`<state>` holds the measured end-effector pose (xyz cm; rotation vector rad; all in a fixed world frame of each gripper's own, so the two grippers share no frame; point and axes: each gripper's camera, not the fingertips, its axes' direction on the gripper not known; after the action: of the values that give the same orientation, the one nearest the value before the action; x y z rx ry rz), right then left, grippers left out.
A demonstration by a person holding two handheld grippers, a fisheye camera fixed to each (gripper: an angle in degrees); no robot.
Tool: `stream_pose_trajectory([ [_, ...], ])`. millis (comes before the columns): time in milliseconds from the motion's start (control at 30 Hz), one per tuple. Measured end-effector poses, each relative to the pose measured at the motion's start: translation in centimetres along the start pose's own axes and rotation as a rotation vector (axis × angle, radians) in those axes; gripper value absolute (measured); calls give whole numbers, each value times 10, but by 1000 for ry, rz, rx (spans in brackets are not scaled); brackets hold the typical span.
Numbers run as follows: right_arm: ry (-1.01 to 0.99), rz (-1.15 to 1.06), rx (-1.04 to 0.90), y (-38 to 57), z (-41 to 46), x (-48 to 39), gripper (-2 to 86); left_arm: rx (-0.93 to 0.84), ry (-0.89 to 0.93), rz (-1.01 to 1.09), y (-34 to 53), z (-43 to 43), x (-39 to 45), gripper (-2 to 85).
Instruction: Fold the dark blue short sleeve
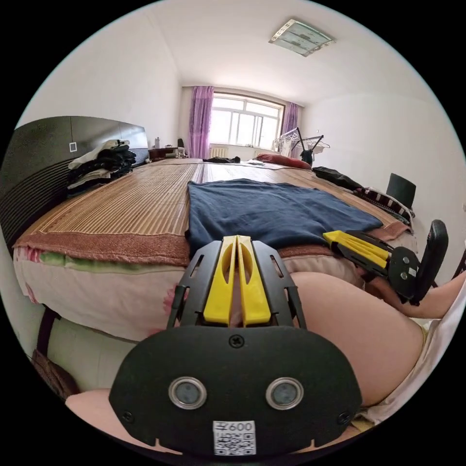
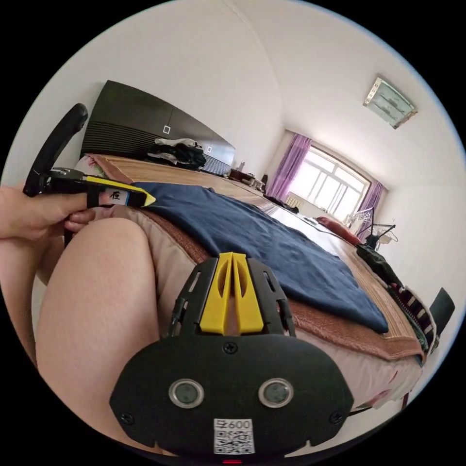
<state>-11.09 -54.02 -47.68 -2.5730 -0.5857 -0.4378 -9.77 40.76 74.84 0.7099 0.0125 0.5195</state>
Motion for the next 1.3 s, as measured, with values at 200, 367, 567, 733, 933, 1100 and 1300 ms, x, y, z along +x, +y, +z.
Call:
stream_pose_trajectory([
  [200, -154, 106, 119, -39, -10, 25, -8, 66, 120, -207, 30, -9, -53, 4],
  [367, -326, 186, -1, -18, 35, 14, -8, 61, 48, -321, 48, -14, -89, 13],
  [567, -348, 190, -3, -18, 47, 19, -8, 120, -218, -505, 78, -42, -135, 88],
  [733, -319, 174, 9, -22, 54, 15, -8, 201, 105, -497, 81, -46, -190, 121],
  [933, -305, 118, 22, -31, 63, 13, -8, -273, 623, -465, 24, 38, -271, 126],
  [1100, -291, 104, 29, -43, 71, 13, -8, -286, 704, -436, 36, 58, -309, 81],
  [1300, -291, 96, 33, -63, 82, 18, -9, -284, 698, -454, 53, 69, -329, 63],
])
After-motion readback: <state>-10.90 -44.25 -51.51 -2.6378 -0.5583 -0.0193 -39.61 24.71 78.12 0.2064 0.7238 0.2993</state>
